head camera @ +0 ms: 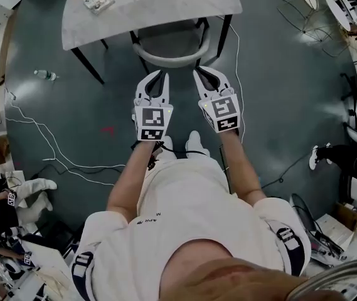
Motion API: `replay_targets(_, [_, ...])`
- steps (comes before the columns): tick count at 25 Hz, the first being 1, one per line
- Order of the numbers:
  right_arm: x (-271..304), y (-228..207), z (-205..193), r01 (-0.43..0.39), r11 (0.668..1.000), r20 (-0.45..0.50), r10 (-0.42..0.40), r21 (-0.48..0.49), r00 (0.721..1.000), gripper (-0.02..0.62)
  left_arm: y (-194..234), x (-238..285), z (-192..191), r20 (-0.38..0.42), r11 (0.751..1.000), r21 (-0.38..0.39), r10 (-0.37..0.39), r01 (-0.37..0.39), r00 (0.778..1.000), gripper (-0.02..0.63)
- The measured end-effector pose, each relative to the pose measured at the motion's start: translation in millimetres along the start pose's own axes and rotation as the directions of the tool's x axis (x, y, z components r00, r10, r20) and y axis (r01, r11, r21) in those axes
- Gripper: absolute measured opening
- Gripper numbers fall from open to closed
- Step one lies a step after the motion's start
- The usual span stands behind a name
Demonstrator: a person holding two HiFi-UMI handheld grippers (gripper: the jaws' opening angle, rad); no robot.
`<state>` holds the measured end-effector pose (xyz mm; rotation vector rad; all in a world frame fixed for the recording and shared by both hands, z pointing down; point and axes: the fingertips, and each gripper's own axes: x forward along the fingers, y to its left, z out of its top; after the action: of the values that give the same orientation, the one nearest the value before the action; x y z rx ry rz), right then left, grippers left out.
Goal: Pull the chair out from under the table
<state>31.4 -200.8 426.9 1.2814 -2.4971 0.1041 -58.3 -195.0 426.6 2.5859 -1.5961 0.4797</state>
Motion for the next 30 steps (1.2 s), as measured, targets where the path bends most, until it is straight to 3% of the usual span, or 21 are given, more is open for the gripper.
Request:
replay_targets(8, [39.5, -30.4, -60.3, -0.076, 0.993, -0.128, 0.063, -0.095, 0.99, 0.02, -5.7, 62.1, -53.9, -0.132, 0.994, 0.069, -0.072, 0.082, 0.989, 0.044])
replay_targets(11, [60.1, -33.9, -75.7, -0.151, 0.979, -0.163, 0.128, -0.139, 0.978, 0.087, -7.9, 85.0, -69.0, -0.159, 0.988, 0.101, -0.096, 0.113, 0.983, 0.069])
replay_targets(16, [91.8, -38.4, -106.8, -0.255, 0.931, -0.262, 0.186, -0.261, 0.947, 0.155, -10.4, 114.8, -96.8, -0.222, 0.969, 0.176, -0.132, 0.173, 0.966, 0.102])
replay_targets(19, [103.8, -42.2, -129.1, -0.308, 0.877, -0.332, 0.185, -0.369, 0.925, 0.211, -12.8, 127.6, -116.1, -0.273, 0.949, 0.227, -0.151, 0.216, 0.95, 0.107])
replay_targets(24, [128.8, -47.0, -174.5, -0.414, 0.752, -0.465, 0.162, -0.512, 0.87, 0.264, -12.1, 152.1, -154.2, -0.373, 0.878, 0.364, -0.168, 0.311, 0.912, 0.157])
replay_targets(30, [159.5, -48.8, -219.2, -0.53, 0.634, -0.573, 0.164, -0.563, 0.803, 0.318, -13.5, 184.3, -190.7, -0.457, 0.736, 0.541, -0.149, 0.407, 0.877, 0.264])
